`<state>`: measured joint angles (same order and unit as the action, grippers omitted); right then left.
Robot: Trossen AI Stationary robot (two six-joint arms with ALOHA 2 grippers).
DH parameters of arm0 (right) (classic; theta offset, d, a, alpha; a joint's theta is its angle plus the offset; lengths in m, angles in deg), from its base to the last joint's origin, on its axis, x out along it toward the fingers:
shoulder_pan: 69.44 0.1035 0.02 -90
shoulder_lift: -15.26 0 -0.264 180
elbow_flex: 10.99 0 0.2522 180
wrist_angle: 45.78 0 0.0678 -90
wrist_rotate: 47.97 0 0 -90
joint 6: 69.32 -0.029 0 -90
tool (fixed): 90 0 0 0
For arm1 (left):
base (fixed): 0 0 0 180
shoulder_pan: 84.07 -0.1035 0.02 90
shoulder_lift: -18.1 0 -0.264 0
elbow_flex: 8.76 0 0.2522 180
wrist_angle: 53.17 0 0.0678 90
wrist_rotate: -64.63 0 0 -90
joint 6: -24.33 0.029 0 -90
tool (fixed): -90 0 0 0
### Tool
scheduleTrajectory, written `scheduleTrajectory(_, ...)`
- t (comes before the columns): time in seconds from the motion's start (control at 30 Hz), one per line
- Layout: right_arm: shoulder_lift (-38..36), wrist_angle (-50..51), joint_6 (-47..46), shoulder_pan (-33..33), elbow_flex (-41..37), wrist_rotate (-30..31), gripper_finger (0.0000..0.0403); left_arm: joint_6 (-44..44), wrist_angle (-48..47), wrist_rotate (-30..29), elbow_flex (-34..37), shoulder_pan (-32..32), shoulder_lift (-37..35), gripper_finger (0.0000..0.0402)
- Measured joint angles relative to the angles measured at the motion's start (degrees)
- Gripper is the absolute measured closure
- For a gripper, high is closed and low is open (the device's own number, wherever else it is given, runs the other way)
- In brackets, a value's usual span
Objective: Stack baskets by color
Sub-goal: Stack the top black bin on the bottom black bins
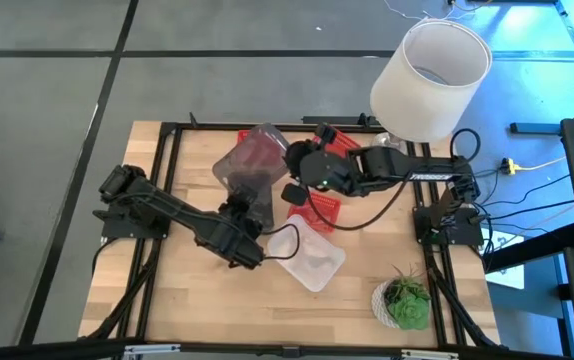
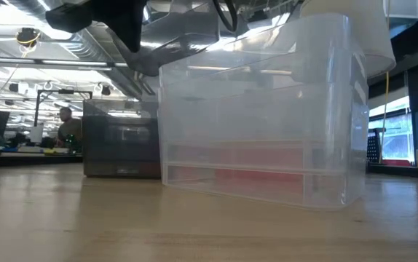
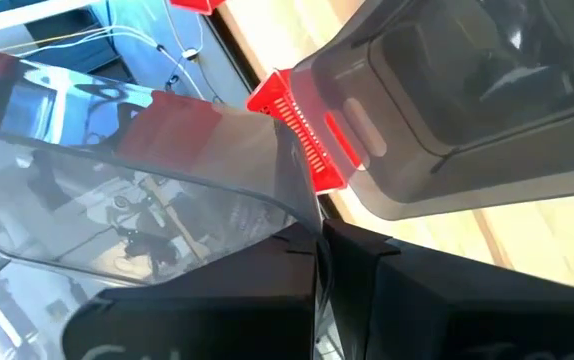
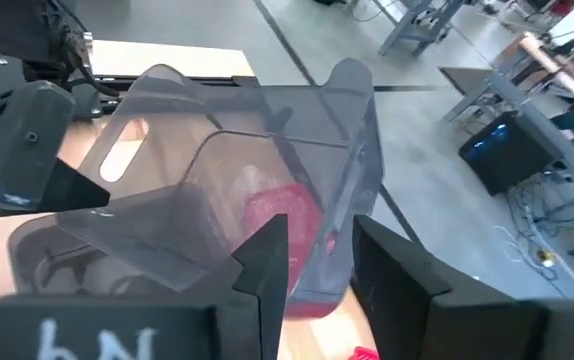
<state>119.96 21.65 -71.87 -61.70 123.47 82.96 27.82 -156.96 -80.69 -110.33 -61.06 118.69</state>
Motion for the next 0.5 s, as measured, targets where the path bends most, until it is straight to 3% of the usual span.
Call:
scheduleTrajectory(0.3,-0.02,1.01,-2.88,-1.95,0.00,-0.66,0.0290,-1.87,0.02,-0.06,0.00,0.00,0.00,0.0401)
scheduleTrajectory(0.5,-0.02,1.07,0.85,-2.77,0.00,-6.63,0.0290,3.88,0.01,1.59,0.00,-0.11,0.00,0.0401)
